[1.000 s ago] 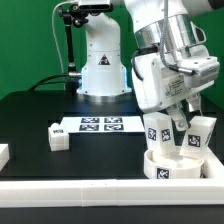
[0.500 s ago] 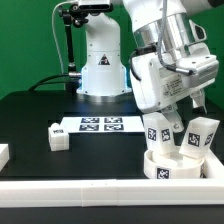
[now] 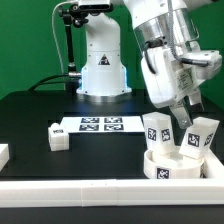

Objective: Assemble stool

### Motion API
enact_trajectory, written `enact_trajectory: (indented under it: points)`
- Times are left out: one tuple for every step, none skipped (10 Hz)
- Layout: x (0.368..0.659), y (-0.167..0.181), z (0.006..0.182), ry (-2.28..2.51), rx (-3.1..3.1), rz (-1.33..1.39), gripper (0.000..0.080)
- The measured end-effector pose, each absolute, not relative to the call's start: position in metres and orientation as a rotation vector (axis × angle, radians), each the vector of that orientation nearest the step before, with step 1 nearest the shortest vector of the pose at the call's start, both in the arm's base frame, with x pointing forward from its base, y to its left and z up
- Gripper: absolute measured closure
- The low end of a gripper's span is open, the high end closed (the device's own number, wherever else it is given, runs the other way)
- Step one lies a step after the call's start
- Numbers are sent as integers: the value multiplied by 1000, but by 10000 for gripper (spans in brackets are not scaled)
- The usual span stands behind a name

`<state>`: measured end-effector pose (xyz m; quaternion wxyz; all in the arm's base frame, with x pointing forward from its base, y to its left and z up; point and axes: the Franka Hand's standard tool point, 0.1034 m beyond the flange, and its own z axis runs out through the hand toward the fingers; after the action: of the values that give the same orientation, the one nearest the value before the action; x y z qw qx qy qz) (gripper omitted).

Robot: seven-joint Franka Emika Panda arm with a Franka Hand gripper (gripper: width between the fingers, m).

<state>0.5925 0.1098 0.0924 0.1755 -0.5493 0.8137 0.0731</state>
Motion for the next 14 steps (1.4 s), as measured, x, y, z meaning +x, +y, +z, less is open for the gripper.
enact_trajectory:
  points:
    - [592, 111, 94, 2172, -1761, 198, 151]
    - [594, 112, 97, 2039, -1939, 180, 151]
    - [596, 112, 98, 1931, -2044, 154, 151]
    - [597, 115, 100, 1725, -2240, 139, 151]
    - [599, 119, 102, 1606, -2336, 133, 151]
    - [600, 119, 101, 1534, -2382, 116, 151]
    - [600, 118, 101, 1460, -2427, 102, 151]
    - [600, 118, 101, 1365, -2480, 85, 151]
    - [600, 118, 101, 1259, -2536, 67, 151]
    - [599, 119, 100, 1074, -2636, 34, 151]
    - [599, 120, 100, 881, -2721, 7, 151]
    - [599, 119, 100, 713, -2782, -13, 151]
    - [598, 119, 99, 567, -2819, -29, 151]
    - [596, 119, 96, 364, -2870, -38, 151]
